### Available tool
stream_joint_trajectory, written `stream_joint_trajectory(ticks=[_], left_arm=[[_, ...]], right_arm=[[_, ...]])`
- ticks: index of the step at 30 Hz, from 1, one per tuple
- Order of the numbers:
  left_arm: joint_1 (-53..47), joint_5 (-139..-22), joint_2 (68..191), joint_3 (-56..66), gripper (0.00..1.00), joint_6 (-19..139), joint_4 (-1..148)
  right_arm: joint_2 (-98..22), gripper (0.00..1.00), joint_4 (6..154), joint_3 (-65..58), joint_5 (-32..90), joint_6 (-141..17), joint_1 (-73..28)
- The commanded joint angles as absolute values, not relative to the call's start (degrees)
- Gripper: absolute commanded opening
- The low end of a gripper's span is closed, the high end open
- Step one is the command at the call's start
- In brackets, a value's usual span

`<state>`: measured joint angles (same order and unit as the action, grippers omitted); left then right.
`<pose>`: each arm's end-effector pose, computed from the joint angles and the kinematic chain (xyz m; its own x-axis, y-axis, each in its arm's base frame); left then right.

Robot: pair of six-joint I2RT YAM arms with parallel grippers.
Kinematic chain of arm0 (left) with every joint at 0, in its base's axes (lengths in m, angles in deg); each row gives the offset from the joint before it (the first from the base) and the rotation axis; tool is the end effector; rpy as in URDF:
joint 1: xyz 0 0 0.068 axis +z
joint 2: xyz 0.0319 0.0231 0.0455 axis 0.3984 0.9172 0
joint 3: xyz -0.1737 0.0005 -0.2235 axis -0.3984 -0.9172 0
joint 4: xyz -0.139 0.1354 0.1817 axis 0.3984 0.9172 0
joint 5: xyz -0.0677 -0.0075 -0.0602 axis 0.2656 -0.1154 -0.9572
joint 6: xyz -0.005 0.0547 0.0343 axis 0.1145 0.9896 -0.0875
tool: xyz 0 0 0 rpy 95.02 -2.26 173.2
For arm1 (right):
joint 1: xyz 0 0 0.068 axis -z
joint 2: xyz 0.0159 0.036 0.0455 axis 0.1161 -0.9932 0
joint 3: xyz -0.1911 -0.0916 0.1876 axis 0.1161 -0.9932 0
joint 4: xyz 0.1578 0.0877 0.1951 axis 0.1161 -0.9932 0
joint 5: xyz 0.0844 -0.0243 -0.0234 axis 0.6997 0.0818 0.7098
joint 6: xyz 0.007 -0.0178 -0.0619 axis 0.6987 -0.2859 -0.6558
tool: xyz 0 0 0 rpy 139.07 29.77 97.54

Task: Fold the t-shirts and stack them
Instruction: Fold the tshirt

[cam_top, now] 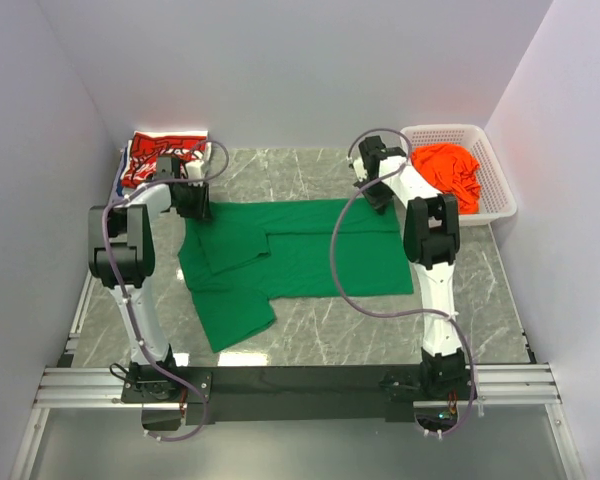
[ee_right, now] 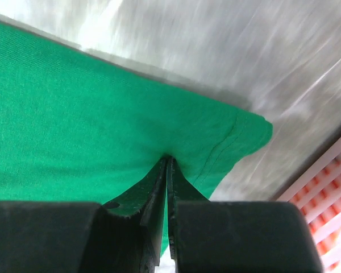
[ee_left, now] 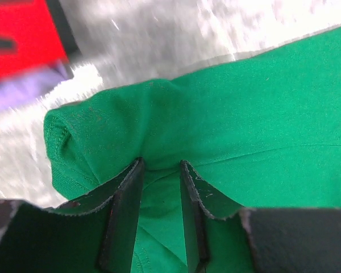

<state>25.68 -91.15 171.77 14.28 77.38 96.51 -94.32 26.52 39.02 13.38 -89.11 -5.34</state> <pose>0.4495 0.0011 0.1568 -0.8217 0.0632 -0.5664 0.2209 0.9515 -0.2143 0.5029 0.0997 0.1541 -0.8217 -0.5263 -0.2188 -0.4826 0.8467 -0.2239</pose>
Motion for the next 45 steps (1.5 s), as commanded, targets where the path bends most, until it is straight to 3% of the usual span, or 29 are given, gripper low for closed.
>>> stream_joint_trajectory(ticks=[1,4,7,8,9,11,12,14,15,20,22,23,26,33,42,45], left_arm=[[26.38,-88.49,175.41,19.41,0.38,77.17,100.17],[26.73,-90.24,176.65,21.96,0.4,78.31,101.74],[26.73,-95.86,173.49,21.02,0.44,81.29,102.27],[26.73,-97.88,170.18,20.4,0.45,82.09,102.36],[26.82,-99.9,168.05,19.7,0.47,82.97,102.54],[26.82,-105.96,161.48,17.76,0.57,87.71,105.24],[26.73,-107.29,159.27,17.15,0.58,89.38,106.48],[26.82,-109.58,152.94,14.51,0.6,93.86,109.55],[26.82,-110.02,150.83,13.2,0.61,95.36,110.27],[27.35,-110.63,139.39,3.09,0.61,104.23,115.44],[27.44,-110.73,136.32,-0.85,0.59,108.18,118.88],[27.44,-110.64,135.43,-2.18,0.57,109.51,119.85],[27.43,-110.99,132.53,-6.76,0.52,115.75,124.24],[27.17,-107.4,127.34,-15.64,0.53,119.98,123.99],[27.08,-106.25,128.57,-17.31,0.55,121.73,122.93],[26.82,-105.89,129.18,-17.75,0.56,123.75,123.28]], right_arm=[[-97.69,0.1,25.36,46.52,11.4,-90.5,-5.2],[-97.88,0.12,26.06,48.21,10.69,-90.5,-5.28],[-92.72,0.23,27.38,44.35,12.53,-90.5,-5.29],[-90.77,0.29,27.39,42.86,13.93,-90.59,-5.2],[-88.49,0.41,27.73,39.1,15.95,-90.67,-5.2],[-80.5,0.51,28.61,34.69,18.94,-91.9,-5.2],[-77.42,0.63,29.31,29.54,21.04,-92.34,-5.2],[-68.98,0.75,29.93,24.41,23.86,-94.53,-5.29],[-66.43,0.77,30.11,19.86,25.01,-95.24,-5.29],[-53.41,0.75,28.36,6.22,30.2,-102.09,-5.2],[-49.47,0.67,28.7,-0.99,30.64,-105.07,-5.28],[-48.22,0.58,29.4,-3.19,30.64,-105.87,-5.29],[-43.65,0.5,32.73,-11.98,29.42,-108.86,-5.55],[-39.6,0.48,42.41,-28.24,24.77,-114.14,-6.08],[-42.49,0.48,48.04,-32.83,22.21,-115.9,-6.25],[-43.55,0.42,48.92,-33.79,21.94,-116.42,-6.25]])
